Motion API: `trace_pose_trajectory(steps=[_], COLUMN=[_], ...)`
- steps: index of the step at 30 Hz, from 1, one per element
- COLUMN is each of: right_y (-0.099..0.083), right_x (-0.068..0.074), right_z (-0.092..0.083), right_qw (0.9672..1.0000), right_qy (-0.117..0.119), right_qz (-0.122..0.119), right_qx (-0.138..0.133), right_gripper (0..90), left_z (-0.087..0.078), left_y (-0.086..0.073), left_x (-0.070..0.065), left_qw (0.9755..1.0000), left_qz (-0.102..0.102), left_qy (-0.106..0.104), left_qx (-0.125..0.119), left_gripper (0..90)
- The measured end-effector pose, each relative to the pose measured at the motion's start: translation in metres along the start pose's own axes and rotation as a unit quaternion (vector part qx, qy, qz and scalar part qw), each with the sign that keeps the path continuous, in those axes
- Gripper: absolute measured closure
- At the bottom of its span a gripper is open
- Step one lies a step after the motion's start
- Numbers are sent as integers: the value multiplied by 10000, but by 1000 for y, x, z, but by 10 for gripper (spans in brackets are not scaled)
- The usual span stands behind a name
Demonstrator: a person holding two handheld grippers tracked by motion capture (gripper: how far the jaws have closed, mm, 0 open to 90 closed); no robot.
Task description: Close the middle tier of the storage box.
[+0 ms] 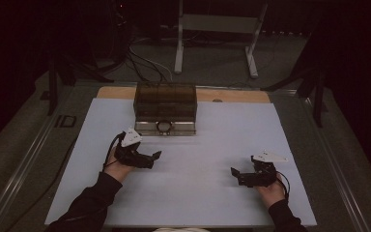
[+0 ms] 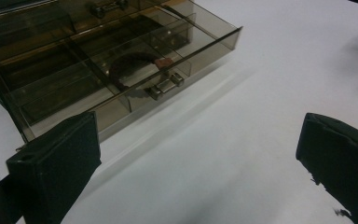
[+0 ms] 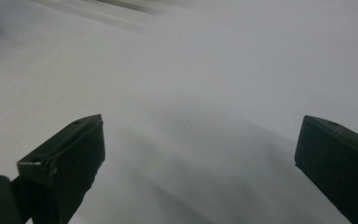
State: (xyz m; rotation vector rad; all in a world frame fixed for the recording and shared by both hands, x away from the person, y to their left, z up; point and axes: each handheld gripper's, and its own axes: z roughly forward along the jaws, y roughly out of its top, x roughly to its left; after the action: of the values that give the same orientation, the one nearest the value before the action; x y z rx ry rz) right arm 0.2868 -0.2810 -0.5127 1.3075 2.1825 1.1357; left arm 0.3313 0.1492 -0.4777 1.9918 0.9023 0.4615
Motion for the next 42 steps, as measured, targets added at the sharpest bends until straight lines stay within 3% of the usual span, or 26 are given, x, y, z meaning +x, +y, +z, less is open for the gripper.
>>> trace_pose_trajectory(steps=[3, 7, 14, 16, 23, 27, 31, 42], right_y=[0, 0, 0, 0, 0, 1, 1, 1], right_x=[1, 1, 1, 1, 1, 2, 2, 2], right_z=[0, 0, 0, 0, -1, 0, -1, -1], right_qw=[10000, 10000, 10000, 10000, 10000, 10000, 10000, 10000], right_qy=[5, 7, 13, 19, 18, 25, 26, 38], right_qz=[-17, -24, -46, -46, -59, -71, -75, -58], right_qx=[11, 16, 11, 20, 1, -1, 0, -14], right_gripper=[16, 16, 16, 16, 16, 16, 16, 16], left_z=[5, 9, 17, 21, 30, 32, 34, 37], left_y=[-2, -4, -10, -12, -19, -19, -19, -15], left_x=[-2, -3, -2, -1, -4, -3, -6, -5], left_qw=[9998, 9996, 9976, 9972, 9968, 9960, 9955, 9952], left_qz=[-58, -113, -450, -539, -458, -565, -512, -299], left_qy=[182, 235, 472, 408, 415, 301, 364, 530], left_qx=[35, 91, 249, 320, 506, 617, 711, 765], left_gripper=[10, 11, 11, 11, 10, 11, 12, 151])
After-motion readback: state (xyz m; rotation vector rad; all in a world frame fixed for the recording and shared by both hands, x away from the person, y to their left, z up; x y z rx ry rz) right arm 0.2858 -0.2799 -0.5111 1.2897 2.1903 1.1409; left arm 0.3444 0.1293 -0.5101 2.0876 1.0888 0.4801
